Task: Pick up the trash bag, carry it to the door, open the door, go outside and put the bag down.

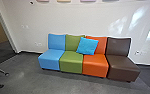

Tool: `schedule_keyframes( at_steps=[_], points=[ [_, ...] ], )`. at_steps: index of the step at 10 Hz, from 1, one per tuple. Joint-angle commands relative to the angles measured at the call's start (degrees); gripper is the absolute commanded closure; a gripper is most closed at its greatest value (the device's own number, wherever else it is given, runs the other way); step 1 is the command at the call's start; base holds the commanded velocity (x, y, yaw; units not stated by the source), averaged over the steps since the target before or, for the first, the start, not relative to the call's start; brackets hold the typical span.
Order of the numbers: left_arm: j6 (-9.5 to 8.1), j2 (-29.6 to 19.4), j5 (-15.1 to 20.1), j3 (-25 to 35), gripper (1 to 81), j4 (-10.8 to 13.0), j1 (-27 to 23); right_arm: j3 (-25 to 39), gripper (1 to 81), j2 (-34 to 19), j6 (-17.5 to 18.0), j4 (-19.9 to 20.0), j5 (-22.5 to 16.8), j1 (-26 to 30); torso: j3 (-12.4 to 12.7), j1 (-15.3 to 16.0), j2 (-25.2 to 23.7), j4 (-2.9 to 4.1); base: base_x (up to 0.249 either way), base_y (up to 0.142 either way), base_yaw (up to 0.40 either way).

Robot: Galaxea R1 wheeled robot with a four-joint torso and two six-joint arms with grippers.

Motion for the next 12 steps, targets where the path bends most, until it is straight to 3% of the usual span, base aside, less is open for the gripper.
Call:
schedule_keyframes(
  at_steps=[1, 3, 6, 8, 10, 12],
  points=[
    [-0.16, -1.9, 9.13, -0.06, 1.0, -3.96, -8.79, 2.28, 1.0, -4.37, 1.03, 1.34, -2.39, 4.54, 0.3, 3.43, -5.36, 0.0, 0.0, 0.0, 0.0],
    [-0.07, -1.55, 13.08, -0.14, 1.0, -6.5, -11.78, 3.25, 1.0, -5.77, 1.03, 1.34, -2.39, 4.54, -1.2, 5.51, -8.57, 0.0, 0.0, 0.0, 0.0],
    [-0.16, 0.2, 14.32, -4.28, 1.0, -9.5, -15.65, 3.78, 1.0, -5.78, 1.03, 1.34, -2.39, 4.54, -1.79, 9.18, -14.45, 0.0, 0.0, 0.0, 0.0],
    [-0.16, 1.25, 14.84, -4.89, 1.0, -9.5, -16.53, 3.78, 1.0, -5.87, 1.03, 1.26, -2.22, 4.62, -7.28, 11.85, -18.69, 0.0, 0.0, 0.0, 0.0],
    [-0.16, 1.7, 14.84, -4.89, 1.0, -9.58, -17.32, 3.95, 1.0, -5.78, 1.03, 1.43, -2.39, 5.5, -8.96, 14.12, -22.45, 0.0, 0.0, 0.0, 0.0],
    [-0.16, 1.79, 14.84, -4.89, 1.0, -9.32, -17.59, 4.39, 1.0, -6.3, 1.21, 1.69, -2.83, 6.81, -12.64, 16.59, -26.3, 0.0, 0.0, 0.0, 0.0]
  ],
)
